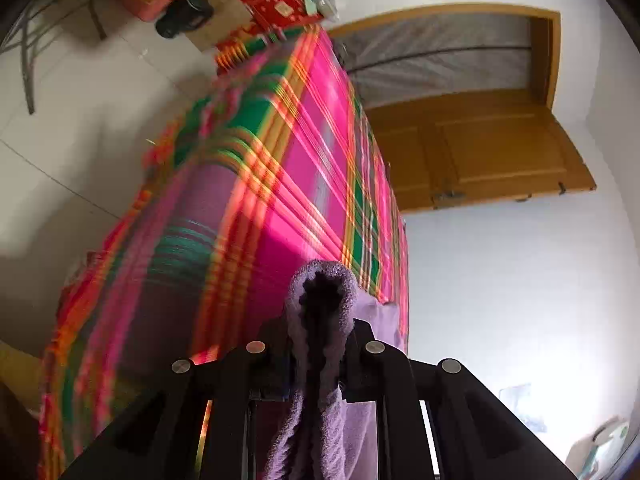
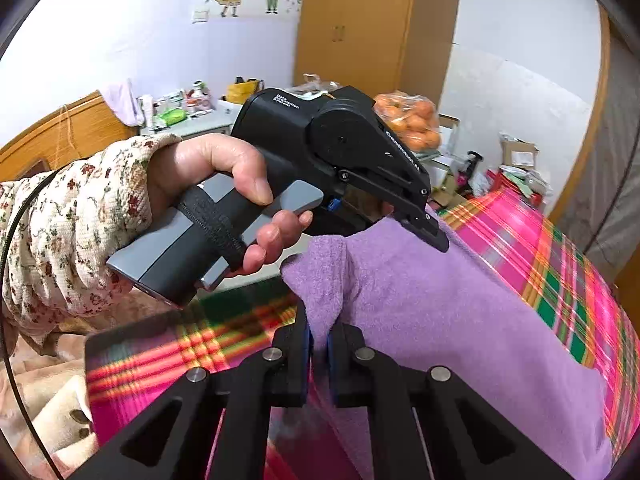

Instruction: Fold clothes

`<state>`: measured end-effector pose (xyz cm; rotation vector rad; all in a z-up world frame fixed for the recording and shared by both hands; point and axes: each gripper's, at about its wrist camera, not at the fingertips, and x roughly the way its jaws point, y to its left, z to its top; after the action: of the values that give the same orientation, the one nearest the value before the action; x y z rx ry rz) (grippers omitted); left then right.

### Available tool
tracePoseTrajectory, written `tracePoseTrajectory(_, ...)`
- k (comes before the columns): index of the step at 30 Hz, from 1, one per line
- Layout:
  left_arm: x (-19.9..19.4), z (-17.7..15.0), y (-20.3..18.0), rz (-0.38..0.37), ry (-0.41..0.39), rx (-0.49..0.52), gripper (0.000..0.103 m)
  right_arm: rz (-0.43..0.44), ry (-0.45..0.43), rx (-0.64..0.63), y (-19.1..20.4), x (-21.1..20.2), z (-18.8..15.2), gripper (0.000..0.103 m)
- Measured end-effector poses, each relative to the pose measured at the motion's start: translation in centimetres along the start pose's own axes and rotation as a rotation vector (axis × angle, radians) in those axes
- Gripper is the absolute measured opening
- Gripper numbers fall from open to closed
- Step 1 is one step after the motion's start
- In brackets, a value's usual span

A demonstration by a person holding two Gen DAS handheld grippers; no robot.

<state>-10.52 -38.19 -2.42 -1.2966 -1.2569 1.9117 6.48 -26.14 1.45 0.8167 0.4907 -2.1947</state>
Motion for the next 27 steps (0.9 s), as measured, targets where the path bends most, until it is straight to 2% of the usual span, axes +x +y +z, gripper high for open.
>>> tracePoseTrajectory(6,-4.5,0.2,1.9,0.046,-0.051,-0.011,0.016,0.052,0.0,-0.01,1.7,1.0,0.8,0.007)
tracePoseTrajectory(9,-5.3,0.4,1.6,0.071,-0.071,-0.003,0.016,0.074,-0.011,-0.016,2.3,1.3,1.4,0.007)
tracePoseTrajectory(13,-8.2,0.3,2.0,0.091,-0.107,0.001,0.016,0.122,-0.03,-0.002,2.9,1.5,2.4,0.007)
tracePoseTrajectory(16,-9.2,0.2,1.9,0.115,-0.132,-0.005,0.016,0.169,-0.015,0.036,2.7,2.1,2.7,0.007)
tracePoseTrajectory(20,-9.0,-0.3,2.0,0.143,-0.125,-0.02,0.016,0.197,0.01,0.08,1.9,2.4,1.7,0.007)
tracePoseTrajectory(23,-8.3,-0.5,1.6,0.149,-0.129,-0.039,0.016,0.201,-0.008,0.109,1.1,1.5,1.3,0.007)
tracePoseTrajectory(27,-7.6,-0.8,-0.4,0.145,-0.132,-0.013,0.015,0.203,-0.041,0.136,0.1,-0.5,0.9,0.007)
